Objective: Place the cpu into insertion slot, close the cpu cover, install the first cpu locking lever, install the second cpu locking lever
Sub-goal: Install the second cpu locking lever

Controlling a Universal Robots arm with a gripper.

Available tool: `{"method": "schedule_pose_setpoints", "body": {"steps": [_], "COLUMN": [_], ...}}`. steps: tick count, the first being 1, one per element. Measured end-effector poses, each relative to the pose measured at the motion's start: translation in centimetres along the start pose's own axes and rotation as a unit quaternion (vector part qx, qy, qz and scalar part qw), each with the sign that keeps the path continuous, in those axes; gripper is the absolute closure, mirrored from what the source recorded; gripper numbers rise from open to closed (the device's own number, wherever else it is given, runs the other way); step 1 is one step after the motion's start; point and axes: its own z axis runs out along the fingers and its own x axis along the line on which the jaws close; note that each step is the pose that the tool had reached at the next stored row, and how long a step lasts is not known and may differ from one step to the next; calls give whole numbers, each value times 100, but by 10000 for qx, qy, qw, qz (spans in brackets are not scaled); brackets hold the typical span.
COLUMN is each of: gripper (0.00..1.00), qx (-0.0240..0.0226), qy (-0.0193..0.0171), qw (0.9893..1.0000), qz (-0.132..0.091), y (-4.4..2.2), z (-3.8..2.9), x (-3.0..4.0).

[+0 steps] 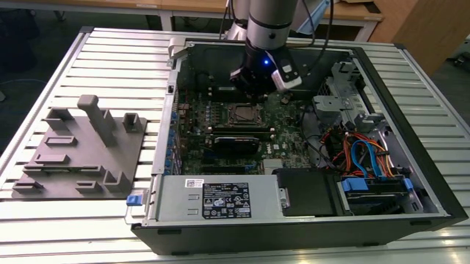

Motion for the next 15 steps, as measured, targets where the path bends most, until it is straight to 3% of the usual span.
{"method": "schedule_pose_setpoints", "body": {"steps": [7,15], "gripper": [90,90], "qx": [1,2], "qy": [0,0], "qw": [10000,10000], "qz": [0,0], "y": [-78,-82], "z": [0,-1], "x": [-1,-1]}}
